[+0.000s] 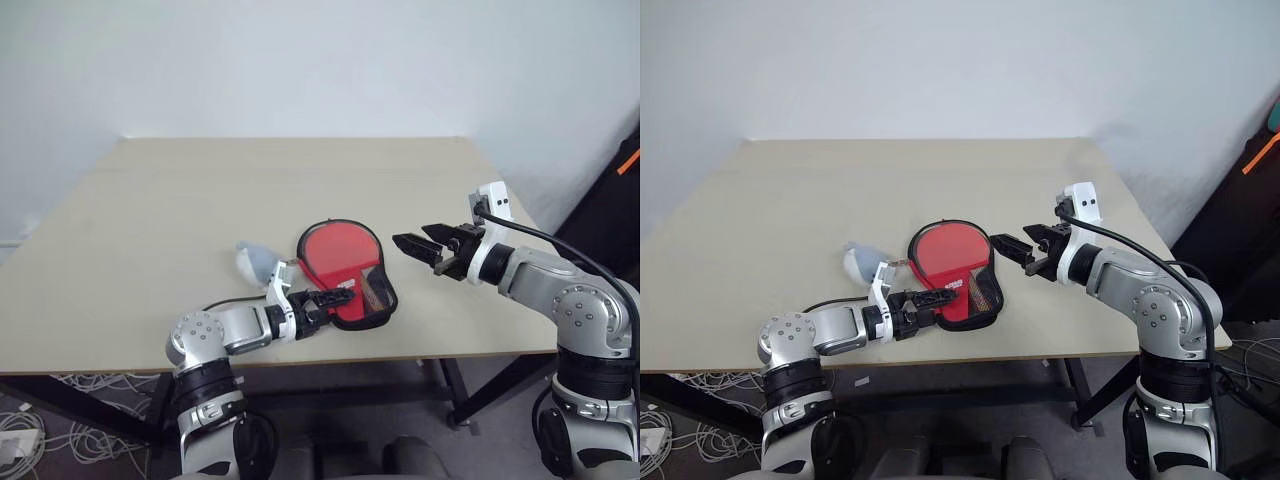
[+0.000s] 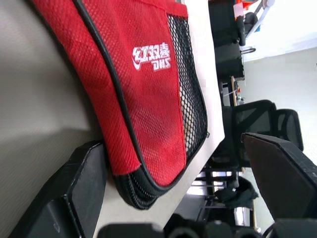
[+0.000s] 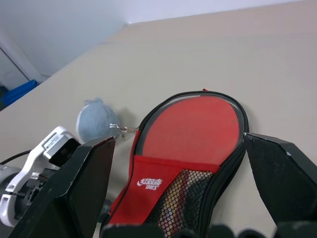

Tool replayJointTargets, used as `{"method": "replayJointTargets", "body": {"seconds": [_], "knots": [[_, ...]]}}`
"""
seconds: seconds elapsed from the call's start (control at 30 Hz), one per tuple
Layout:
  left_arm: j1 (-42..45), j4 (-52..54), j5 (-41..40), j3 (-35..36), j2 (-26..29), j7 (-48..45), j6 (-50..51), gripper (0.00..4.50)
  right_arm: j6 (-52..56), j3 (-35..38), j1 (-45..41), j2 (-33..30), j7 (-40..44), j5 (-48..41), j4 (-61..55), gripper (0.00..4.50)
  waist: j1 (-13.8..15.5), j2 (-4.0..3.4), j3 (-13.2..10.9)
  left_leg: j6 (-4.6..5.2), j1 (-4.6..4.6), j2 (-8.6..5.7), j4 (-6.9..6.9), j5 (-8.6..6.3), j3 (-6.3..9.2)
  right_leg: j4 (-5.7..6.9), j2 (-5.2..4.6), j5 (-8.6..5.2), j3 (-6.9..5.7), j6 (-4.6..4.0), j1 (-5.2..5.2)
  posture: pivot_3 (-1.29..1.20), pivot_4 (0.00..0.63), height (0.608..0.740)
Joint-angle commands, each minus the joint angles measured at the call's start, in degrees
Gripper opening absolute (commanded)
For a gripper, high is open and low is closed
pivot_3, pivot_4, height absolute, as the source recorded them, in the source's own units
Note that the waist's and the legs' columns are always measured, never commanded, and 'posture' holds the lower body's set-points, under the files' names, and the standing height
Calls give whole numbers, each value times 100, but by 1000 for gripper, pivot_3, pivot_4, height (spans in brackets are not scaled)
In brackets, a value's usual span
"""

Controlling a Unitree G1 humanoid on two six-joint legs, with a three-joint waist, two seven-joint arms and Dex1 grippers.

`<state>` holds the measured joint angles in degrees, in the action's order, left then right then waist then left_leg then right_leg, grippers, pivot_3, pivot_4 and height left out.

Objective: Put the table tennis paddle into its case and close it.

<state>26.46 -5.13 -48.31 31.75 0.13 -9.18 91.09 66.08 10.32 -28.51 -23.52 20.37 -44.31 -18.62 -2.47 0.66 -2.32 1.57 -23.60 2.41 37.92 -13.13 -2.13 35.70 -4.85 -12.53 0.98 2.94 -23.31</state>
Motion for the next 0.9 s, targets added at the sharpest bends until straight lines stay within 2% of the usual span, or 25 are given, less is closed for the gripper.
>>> {"method": "replayJointTargets", "body": {"seconds": [0.03,0.17,0.27,0.37,0.6,0.9], "knots": [[59,-108,166,-92,-90,89,-84,4460,-24,96,-75,0,-49,-116,-241,4500,0,0,0,0,0,0,0,0,0,0,0,0,0,0,0,0,0,740],[-84,-37,257,-247,-61,88,59,4460,-19,90,-82,-12,-53,-137,-238,4500,-1,-1,0,-1,0,0,0,0,0,-1,-1,0,0,0,0,0,0,740],[-132,-34,339,-281,-41,135,107,3891,-28,70,-105,-7,-44,-135,-215,4500,-3,0,1,-1,0,0,-1,-1,0,-1,-1,0,0,0,-1,0,0,740],[-122,-55,426,-321,-58,141,87,2914,-40,41,-140,15,-39,-135,-191,4500,-4,0,1,-1,0,0,-4,-1,-1,-1,0,0,0,0,-4,0,0,740],[48,-224,608,-293,-63,93,-126,324,-55,0,-223,80,-60,-122,-155,4500,0,-2,2,0,-1,0,-5,-1,-1,-2,0,-1,0,0,-4,0,0,740],[64,-259,707,-870,-76,-189,-425,324,-77,36,-360,143,-108,-120,-86,4500,4,-10,6,-2,0,-1,-3,-1,0,-1,-2,0,-1,-1,-2,0,0,740]]}}
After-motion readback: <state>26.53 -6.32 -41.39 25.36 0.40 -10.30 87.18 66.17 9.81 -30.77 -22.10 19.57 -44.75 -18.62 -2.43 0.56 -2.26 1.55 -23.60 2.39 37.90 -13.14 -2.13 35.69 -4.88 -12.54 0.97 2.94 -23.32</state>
